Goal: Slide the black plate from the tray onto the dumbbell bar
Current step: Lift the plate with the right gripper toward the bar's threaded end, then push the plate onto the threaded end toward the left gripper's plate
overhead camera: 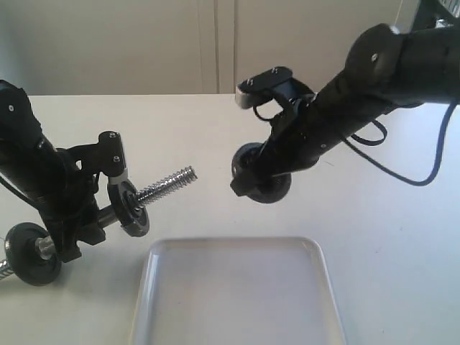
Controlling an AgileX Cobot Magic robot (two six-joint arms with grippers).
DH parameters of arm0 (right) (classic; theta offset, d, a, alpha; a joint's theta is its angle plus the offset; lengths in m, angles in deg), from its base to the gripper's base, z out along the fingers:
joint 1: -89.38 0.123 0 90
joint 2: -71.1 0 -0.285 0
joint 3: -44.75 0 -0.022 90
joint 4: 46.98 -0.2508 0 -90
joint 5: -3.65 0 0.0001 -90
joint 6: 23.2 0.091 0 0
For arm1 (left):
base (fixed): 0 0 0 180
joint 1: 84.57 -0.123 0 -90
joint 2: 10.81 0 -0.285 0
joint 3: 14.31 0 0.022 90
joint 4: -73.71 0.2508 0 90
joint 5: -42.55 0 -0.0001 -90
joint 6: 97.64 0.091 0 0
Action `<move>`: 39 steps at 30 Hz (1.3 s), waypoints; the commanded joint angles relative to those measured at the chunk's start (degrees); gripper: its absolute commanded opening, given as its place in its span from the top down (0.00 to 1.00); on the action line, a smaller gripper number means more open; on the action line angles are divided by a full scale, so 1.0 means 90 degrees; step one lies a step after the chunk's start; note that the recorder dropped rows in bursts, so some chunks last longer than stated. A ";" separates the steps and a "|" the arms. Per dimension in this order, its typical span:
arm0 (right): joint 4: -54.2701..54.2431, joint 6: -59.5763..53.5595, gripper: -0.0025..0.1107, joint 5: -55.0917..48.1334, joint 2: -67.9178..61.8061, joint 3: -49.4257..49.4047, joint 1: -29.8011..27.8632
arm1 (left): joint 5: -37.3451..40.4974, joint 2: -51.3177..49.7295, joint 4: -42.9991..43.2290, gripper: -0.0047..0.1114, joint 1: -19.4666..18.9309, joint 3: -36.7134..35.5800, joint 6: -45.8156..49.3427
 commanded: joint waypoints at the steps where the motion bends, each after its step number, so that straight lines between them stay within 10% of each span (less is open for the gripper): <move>1: -0.3222 -0.2438 0.98 -0.1219 -0.0306 0.0300 -0.0678 | -0.0028 0.0333 -0.0296 0.96 0.0007 0.0153 0.0066; 16: -0.6591 -0.3624 0.98 -0.3058 -0.1767 0.0369 -0.1040 | -0.0027 0.0333 -0.0570 0.96 0.0007 0.0153 0.0372; 39: -0.6659 -0.3646 0.98 -0.3020 -0.1853 0.0369 -0.0845 | -0.0038 0.0333 -0.0569 0.96 0.0007 0.0153 0.0451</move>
